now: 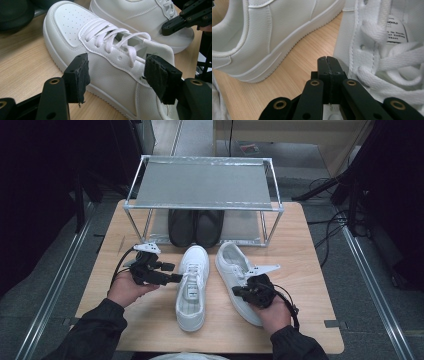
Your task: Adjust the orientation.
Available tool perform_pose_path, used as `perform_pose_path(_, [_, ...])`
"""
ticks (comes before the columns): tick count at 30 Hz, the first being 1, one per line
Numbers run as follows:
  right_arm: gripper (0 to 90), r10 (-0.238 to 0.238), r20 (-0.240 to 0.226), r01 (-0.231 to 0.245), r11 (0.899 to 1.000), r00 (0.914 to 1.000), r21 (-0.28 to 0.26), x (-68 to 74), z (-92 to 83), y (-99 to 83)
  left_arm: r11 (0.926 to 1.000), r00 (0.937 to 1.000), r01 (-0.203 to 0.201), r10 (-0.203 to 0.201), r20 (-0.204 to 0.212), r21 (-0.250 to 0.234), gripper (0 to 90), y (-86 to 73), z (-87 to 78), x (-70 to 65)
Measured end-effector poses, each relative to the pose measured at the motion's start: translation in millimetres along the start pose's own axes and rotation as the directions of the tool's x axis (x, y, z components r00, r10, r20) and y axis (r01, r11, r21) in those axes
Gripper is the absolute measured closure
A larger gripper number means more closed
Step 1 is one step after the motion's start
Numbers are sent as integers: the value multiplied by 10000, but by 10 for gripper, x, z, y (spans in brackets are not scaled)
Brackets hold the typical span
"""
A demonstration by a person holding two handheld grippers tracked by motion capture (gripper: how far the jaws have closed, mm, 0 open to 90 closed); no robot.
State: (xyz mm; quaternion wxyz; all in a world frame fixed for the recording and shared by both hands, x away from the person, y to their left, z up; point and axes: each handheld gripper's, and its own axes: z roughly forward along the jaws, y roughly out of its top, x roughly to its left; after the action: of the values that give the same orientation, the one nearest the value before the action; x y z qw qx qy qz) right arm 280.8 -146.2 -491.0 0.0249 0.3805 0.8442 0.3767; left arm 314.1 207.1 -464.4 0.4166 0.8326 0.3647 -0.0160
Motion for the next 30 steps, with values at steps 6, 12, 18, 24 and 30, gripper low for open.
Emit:
perform_pose_path(6, [900, 471, 269, -475, 9988, 9985, 126, -140, -108, -28, 10000, 10000, 40, -40, 44, -9, 367, -1, 2, 3])
perform_pose_path(12, [900, 1035, 361, -1036, 9946, 9940, 9, -293, -199, -71, 10000, 10000, 37, -37, 28, 6, 367, -1, 2, 3])
perform_pose_path(18, [900, 943, 367, -946, 9955, 9949, 60, -308, -199, -64, 10000, 10000, 33, -34, -28, -80, 367, -10, -20, 1])
perform_pose_path(24, [900, 990, 283, -994, 9949, 9947, 147, -344, -206, -59, 10000, 10000, 48, -48, -33, -66, 367, -18, -27, 10])
perform_pose_path(30, [900, 1395, 896, -1396, 9902, 9862, -49, -498, -302, -85, 10000, 10000, 52, -52, -31, -76, 367, -20, -26, 9])
